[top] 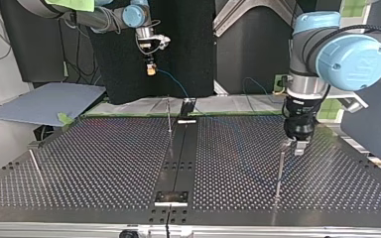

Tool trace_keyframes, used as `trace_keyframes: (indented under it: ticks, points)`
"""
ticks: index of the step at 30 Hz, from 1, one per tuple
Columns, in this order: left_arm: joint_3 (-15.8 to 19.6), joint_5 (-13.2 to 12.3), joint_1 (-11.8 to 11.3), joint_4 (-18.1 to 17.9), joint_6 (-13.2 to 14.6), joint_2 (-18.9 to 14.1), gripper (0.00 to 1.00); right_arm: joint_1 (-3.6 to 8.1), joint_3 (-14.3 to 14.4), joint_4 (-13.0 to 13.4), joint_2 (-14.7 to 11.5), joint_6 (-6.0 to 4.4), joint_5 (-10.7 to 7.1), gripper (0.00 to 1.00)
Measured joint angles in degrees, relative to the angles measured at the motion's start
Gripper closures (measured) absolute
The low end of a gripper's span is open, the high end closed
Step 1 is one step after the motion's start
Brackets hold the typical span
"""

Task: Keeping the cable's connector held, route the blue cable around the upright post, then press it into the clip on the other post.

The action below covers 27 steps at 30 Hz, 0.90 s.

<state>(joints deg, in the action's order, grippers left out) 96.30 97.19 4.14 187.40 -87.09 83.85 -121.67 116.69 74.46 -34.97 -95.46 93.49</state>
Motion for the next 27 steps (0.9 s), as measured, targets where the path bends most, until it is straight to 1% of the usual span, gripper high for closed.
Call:
trace_keyframes:
  ticks: [4,7,9,12,20,25,27]
  points:
    - [0.0,-2.2,0.8,-0.6,2.1,0.0,0.02,-0.01,0.0,0.0,0.0,-0.06,0.01,1.00]
    - [-0.3,-3.8,2.0,-1.3,2.9,0.2,0.02,-0.01,0.0,0.0,0.0,-0.11,0.02,1.00]
    - [-0.9,-4.0,2.9,-1.6,3.3,0.6,0.02,-0.01,0.0,-0.1,0.0,-0.15,0.03,1.00]
    - [-2.3,-3.1,4.6,-2.0,4.1,2.0,0.02,-0.02,0.0,-0.1,0.0,-0.13,0.01,1.00]
    - [-6.4,0.9,9.0,-2.3,6.1,6.2,0.02,-0.02,0.0,-0.3,0.0,-0.11,-0.04,1.00]
    - [-7.2,3.8,11.8,-3.3,7.0,9.2,0.02,-0.03,0.0,-0.2,0.0,-0.03,-0.07,1.00]
    - [-7.3,4.6,12.5,-3.6,7.4,10.3,0.02,-0.04,0.0,-0.1,0.0,-0.02,-0.20,1.00]
